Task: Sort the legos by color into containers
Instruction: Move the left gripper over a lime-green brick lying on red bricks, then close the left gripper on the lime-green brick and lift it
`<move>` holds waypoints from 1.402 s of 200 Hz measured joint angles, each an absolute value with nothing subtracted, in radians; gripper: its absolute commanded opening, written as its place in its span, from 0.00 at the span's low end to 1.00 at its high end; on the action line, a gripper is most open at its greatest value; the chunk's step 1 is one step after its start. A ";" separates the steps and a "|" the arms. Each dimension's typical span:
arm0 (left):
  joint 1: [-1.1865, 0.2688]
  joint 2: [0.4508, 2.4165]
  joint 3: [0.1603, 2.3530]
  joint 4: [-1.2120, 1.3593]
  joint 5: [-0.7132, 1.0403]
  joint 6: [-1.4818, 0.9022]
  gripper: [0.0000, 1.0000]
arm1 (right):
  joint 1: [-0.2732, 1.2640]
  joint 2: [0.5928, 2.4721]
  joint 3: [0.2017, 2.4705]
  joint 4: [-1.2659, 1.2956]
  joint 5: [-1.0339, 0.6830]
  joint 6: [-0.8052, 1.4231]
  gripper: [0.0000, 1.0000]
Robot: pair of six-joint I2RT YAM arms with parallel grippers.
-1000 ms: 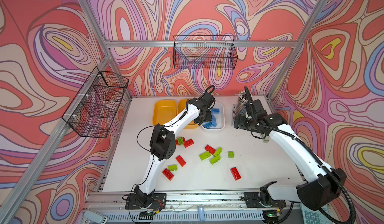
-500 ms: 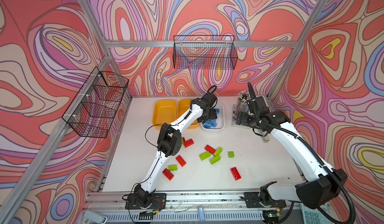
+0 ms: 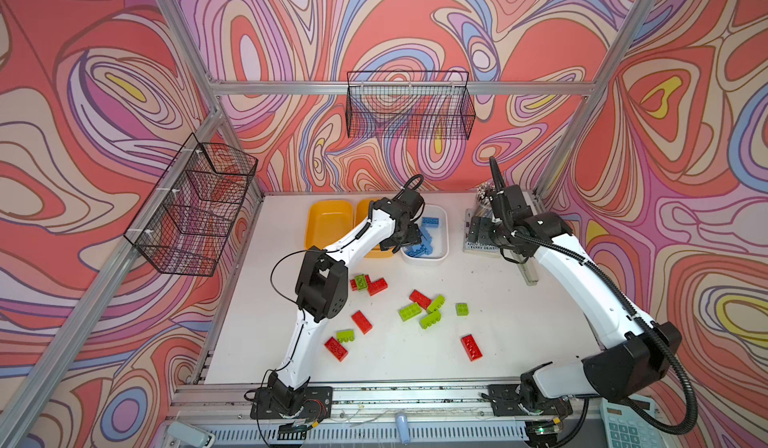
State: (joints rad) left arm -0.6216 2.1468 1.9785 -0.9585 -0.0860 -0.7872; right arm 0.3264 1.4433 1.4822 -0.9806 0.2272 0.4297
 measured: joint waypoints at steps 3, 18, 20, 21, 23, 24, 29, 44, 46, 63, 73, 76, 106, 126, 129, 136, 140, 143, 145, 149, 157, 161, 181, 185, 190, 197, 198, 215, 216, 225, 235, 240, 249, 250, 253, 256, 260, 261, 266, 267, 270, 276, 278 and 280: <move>-0.620 2.122 1.947 -0.958 -0.093 -0.789 0.84 | 0.326 1.445 1.482 -0.979 0.227 0.427 0.98; -0.619 1.998 1.808 -0.956 -0.122 -0.806 0.83 | 0.326 1.457 1.482 -0.974 0.216 0.422 0.98; -0.619 1.979 1.786 -0.954 -0.127 -0.810 0.83 | 0.326 1.459 1.482 -0.973 0.212 0.422 0.98; -0.619 1.974 1.780 -0.953 -0.128 -0.811 0.83 | 0.326 1.460 1.481 -0.972 0.211 0.421 0.98; -0.617 1.957 1.761 -0.953 -0.133 -0.813 0.83 | 0.326 1.461 1.481 -0.971 0.210 0.421 0.98; -0.617 1.951 1.754 -0.953 -0.134 -0.815 0.83 | 0.326 1.462 1.481 -0.970 0.208 0.421 0.98; -0.616 1.911 1.708 -0.948 -0.142 -0.823 0.83 | 0.326 1.465 1.480 -0.965 0.200 0.420 0.98; -0.614 1.821 1.598 -0.944 -0.166 -0.849 0.83 | 0.326 1.472 1.473 -0.947 0.176 0.420 0.98; -0.614 1.812 1.586 -0.941 -0.167 -0.853 0.83 | 0.326 1.474 1.472 -0.944 0.171 0.420 0.98; -0.614 1.746 1.471 -0.934 -0.184 -0.889 0.84 | 0.330 1.488 1.467 -0.928 0.149 0.420 0.98; -0.614 1.728 1.419 -0.926 -0.188 -0.908 0.84 | 0.336 1.501 1.467 -0.921 0.139 0.420 0.98; -0.614 1.724 1.402 -0.922 -0.189 -0.914 0.84 | 0.337 1.504 1.467 -0.920 0.137 0.419 0.98; -0.614 1.712 1.283 -0.881 -0.192 -0.956 0.84 | 0.367 1.536 1.467 -0.909 0.109 0.420 0.98; -0.612 1.712 1.269 -0.856 -0.192 -0.963 0.83 | 0.386 1.541 1.468 -0.904 0.091 0.425 0.98; -0.611 1.712 1.269 -0.849 -0.192 -0.963 0.83 | 0.389 1.541 1.468 -0.904 0.089 0.427 0.98; -0.608 1.712 1.269 -0.835 -0.192 -0.963 0.83 | 0.396 1.541 1.468 -0.904 0.085 0.429 0.98; -0.606 1.713 1.269 -0.828 -0.192 -0.963 0.83 | 0.399 1.541 1.468 -0.904 0.084 0.432 0.98; -0.604 1.715 1.269 -0.823 -0.192 -0.963 0.82 | 0.402 1.541 1.468 -0.904 0.083 0.432 0.98; -0.603 1.715 1.269 -0.819 -0.192 -0.963 0.82 | 0.403 1.541 1.468 -0.904 0.082 0.434 0.98; -0.600 1.717 1.269 -0.813 -0.192 -0.963 0.82 | 0.405 1.541 1.468 -0.904 0.081 0.435 0.98; -0.595 1.723 1.269 -0.802 -0.192 -0.962 0.81 | 0.410 1.541 1.468 -0.904 0.081 0.440 0.98; -0.593 1.726 1.269 -0.796 -0.192 -0.962 0.81 | 0.412 1.541 1.468 -0.904 0.081 0.442 0.98; -0.579 1.746 1.269 -0.775 -0.192 -0.958 0.78 | 0.415 1.539 1.468 -0.905 0.083 0.454 0.98; -0.575 1.751 1.269 -0.772 -0.192 -0.957 0.77 | 0.415 1.539 1.468 -0.905 0.084 0.455 0.98; -0.574 1.757 1.269 -0.767 -0.192 -0.955 0.76 | 0.415 1.537 1.468 -0.905 0.086 0.457 0.98; -0.569 1.764 1.269 -0.760 -0.192 -0.954 0.76 | 0.415 1.534 1.468 -0.907 0.089 0.459 0.98; -0.568 1.766 1.269 -0.758 -0.192 -0.954 0.76 | 0.415 1.534 1.468 -0.907 0.089 0.459 0.98; -0.561 1.787 1.269 -0.745 -0.191 -0.950 0.75 | 0.415 1.525 1.468 -0.912 0.095 0.464 0.98; -0.561 1.788 1.269 -0.744 -0.191 -0.950 0.74 | 0.415 1.525 1.468 -0.912 0.096 0.464 0.98; -0.557 1.800 1.269 -0.738 -0.191 -0.946 0.73 | 0.415 1.524 1.468 -0.913 0.098 0.465 0.98; -0.555 1.812 1.269 -0.735 -0.191 -0.943 0.71 | 0.415 1.524 1.469 -0.913 0.101 0.466 0.98; -0.554 1.817 1.269 -0.734 -0.191 -0.942 0.70 | 0.415 1.524 1.469 -0.914 0.101 0.466 0.98; -0.552 1.827 1.269 -0.733 -0.190 -0.939 0.68 | 0.415 1.524 1.472 -0.918 0.102 0.466 0.98; -0.552 1.828 1.269 -0.733 -0.190 -0.939 0.68 | 0.415 1.524 1.472 -0.918 0.103 0.466 0.98; -0.551 1.830 1.269 -0.732 -0.189 -0.939 0.67 | 0.415 1.524 1.474 -0.920 0.103 0.466 0.98; -0.550 1.833 1.269 -0.732 -0.188 -0.937 0.66 | 0.415 1.524 1.475 -0.920 0.104 0.466 0.98; -0.550 1.836 1.269 -0.732 -0.186 -0.936 0.65 | 0.415 1.524 1.477 -0.921 0.105 0.466 0.98; -0.550 1.837 1.269 -0.732 -0.186 -0.936 0.64 | 0.415 1.524 1.477 -0.921 0.105 0.466 0.98; -0.550 1.840 1.269 -0.732 -0.184 -0.935 0.63 | 0.415 1.525 1.481 -0.923 0.105 0.466 0.98; -0.550 1.841 1.269 -0.732 -0.184 -0.935 0.63 | 0.415 1.525 1.482 -0.923 0.106 0.466 0.98; -0.549 1.843 1.269 -0.732 -0.184 -0.934 0.62 | 0.415 1.526 1.484 -0.925 0.107 0.466 0.98; -0.549 1.847 1.269 -0.732 -0.184 -0.934 0.60 | 0.415 1.527 1.489 -0.926 0.108 0.466 0.98; -0.549 1.848 1.269 -0.732 -0.184 -0.933 0.59 | 0.415 1.528 1.491 -0.927 0.108 0.466 0.98; -0.549 1.848 1.269 -0.732 -0.183 -0.933 0.58 | 0.415 1.528 1.493 -0.927 0.108 0.466 0.98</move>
